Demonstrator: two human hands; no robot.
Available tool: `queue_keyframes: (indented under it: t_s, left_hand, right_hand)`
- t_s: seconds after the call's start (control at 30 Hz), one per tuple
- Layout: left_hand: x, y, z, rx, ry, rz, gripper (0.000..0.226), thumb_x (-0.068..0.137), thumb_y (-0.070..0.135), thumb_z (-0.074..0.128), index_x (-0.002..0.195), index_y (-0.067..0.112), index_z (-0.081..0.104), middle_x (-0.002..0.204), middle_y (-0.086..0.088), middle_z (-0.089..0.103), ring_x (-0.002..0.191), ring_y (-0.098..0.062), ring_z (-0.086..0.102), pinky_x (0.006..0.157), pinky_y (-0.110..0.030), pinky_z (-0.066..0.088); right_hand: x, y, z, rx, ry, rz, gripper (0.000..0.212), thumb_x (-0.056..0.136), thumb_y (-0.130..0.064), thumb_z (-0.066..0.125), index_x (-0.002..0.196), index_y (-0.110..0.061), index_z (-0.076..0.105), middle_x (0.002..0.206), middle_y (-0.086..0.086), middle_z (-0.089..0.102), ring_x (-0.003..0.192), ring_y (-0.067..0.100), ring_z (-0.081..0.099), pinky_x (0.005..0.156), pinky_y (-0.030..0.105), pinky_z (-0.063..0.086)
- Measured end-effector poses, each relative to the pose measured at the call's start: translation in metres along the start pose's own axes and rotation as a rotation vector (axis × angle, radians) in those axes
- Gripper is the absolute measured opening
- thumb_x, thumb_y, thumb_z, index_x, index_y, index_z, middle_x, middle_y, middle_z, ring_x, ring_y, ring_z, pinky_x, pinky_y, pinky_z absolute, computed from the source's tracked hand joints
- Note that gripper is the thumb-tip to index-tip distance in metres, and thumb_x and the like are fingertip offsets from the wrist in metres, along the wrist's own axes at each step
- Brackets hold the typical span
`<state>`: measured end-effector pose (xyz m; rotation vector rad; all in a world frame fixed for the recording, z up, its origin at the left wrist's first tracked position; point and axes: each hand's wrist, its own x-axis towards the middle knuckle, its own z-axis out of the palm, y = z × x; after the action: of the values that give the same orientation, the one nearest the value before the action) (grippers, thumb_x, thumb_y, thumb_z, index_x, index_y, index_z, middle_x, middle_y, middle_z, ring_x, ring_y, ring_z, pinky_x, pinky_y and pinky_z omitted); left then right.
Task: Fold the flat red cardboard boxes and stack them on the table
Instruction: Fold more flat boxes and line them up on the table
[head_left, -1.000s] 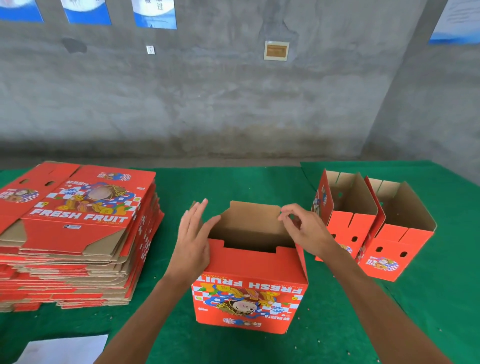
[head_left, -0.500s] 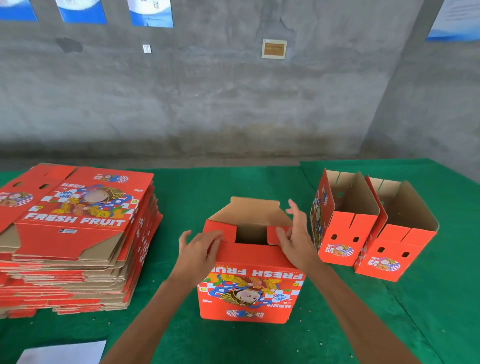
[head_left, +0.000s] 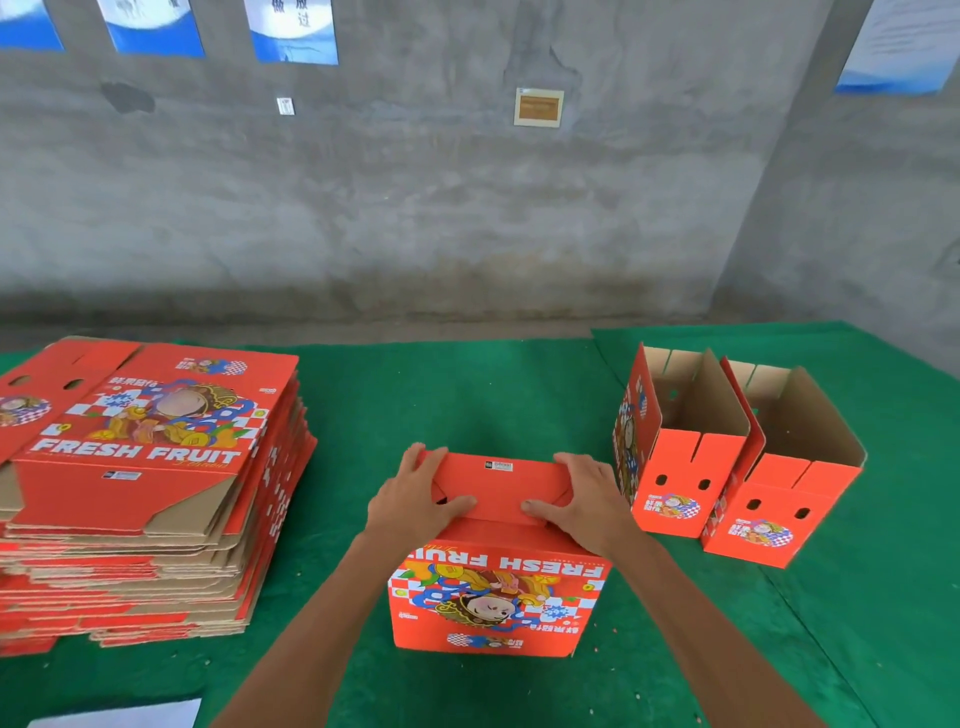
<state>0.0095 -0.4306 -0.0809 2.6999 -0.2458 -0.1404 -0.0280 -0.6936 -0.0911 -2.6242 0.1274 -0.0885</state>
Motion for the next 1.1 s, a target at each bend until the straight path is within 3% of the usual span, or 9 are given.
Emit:
queue_keyframes:
  t_s: [0.13,0.23,0.33,0.47,0.6,0.73,0.9,1.0,1.1]
  left_hand:
    - [0.009,0.015,0.000,0.184,-0.002,-0.092,0.095,0.075,0.078,0.072,0.152,0.037,0.032,0.150,-0.005,0.024,0.121,-0.037,0.057,0.092,-0.049,0.053]
    - [0.010,0.008,-0.001,0.092,0.022,-0.049,0.074,0.091,0.083,0.039,0.150,0.037,0.036,0.153,-0.003,0.028,0.125,-0.036,0.054,0.099,-0.053,0.049]
    - [0.004,-0.003,0.001,0.036,0.073,-0.084,0.065,0.098,0.077,0.020,0.143,0.036,0.040,0.158,-0.004,0.029,0.126,-0.038,0.054,0.100,-0.055,0.047]
    - [-0.003,-0.010,0.002,0.017,0.133,-0.140,0.052,0.101,0.070,0.025,0.131,0.032,0.044,0.152,-0.009,0.036,0.115,-0.039,0.062,0.092,-0.053,0.049]
    - [-0.010,-0.020,-0.002,-0.012,0.163,-0.166,0.050,0.102,0.068,0.027,0.128,0.029,0.045,0.143,-0.008,0.042,0.107,-0.037,0.064,0.089,-0.052,0.049]
    - [-0.016,-0.032,-0.009,-0.126,0.251,-0.190,0.049,0.100,0.071,0.028,0.122,0.031,0.048,0.135,-0.007,0.045,0.105,-0.037,0.064,0.090,-0.052,0.047]
    - [-0.018,-0.049,-0.021,-0.500,0.353,-0.271,0.042,0.102,0.069,0.033,0.100,0.031,0.052,0.128,-0.011,0.051,0.116,-0.038,0.057,0.100,-0.050,0.040]
    - [-0.018,-0.046,-0.017,-0.511,0.290,-0.222,0.057,0.098,0.068,0.035,0.076,0.021,0.058,0.101,-0.008,0.065,0.108,-0.036,0.060,0.101,-0.051,0.044]
    - [-0.022,-0.015,0.002,-0.722,0.023,-0.204,0.053,0.096,0.072,0.037,0.090,0.038,0.077,0.097,0.012,0.075,0.102,-0.015,0.068,0.089,-0.034,0.049]
  right_hand:
    - [0.003,-0.008,0.008,-0.283,0.009,-0.015,0.096,0.073,-0.083,0.066,0.144,-0.025,0.041,0.133,0.000,0.040,0.130,0.023,0.034,0.104,0.043,0.047]
    - [0.005,-0.005,0.000,0.048,0.058,0.081,0.086,0.079,-0.087,0.055,0.133,-0.020,0.054,0.127,0.003,0.050,0.123,0.022,0.045,0.104,0.042,0.044]
    - [0.002,0.001,-0.006,0.473,0.134,0.348,0.093,0.084,-0.093,0.017,0.091,-0.012,0.062,0.095,0.010,0.065,0.092,0.024,0.062,0.091,0.041,0.051]
    - [-0.018,0.015,-0.012,0.729,-0.362,0.800,0.085,0.097,-0.081,0.014,0.104,-0.010,0.061,0.103,0.018,0.069,0.095,0.029,0.069,0.075,0.038,0.058]
    - [-0.032,0.015,-0.011,0.623,-0.599,0.825,0.081,0.096,-0.080,0.024,0.114,-0.008,0.055,0.099,0.013,0.065,0.082,0.021,0.063,0.071,0.029,0.057]
    - [-0.035,-0.001,-0.009,0.746,-0.611,0.763,0.077,0.093,-0.084,0.029,0.096,-0.013,0.057,0.066,-0.001,0.046,0.056,0.011,0.035,0.056,0.021,0.039]
    - [-0.024,-0.021,-0.026,0.866,-0.458,0.509,0.069,0.088,-0.084,0.046,0.113,-0.022,0.059,0.068,0.001,0.041,0.052,0.013,0.035,0.057,0.026,0.048]
    - [-0.020,-0.035,-0.034,0.651,-0.301,0.191,0.056,0.088,-0.080,0.054,0.134,-0.048,0.047,0.079,-0.004,0.053,0.052,0.008,0.049,0.061,0.030,0.056]
    - [-0.026,-0.049,-0.018,0.161,-0.159,-0.156,0.056,0.092,-0.071,0.057,0.142,-0.054,0.037,0.110,-0.006,0.058,0.087,0.014,0.065,0.082,0.035,0.054]
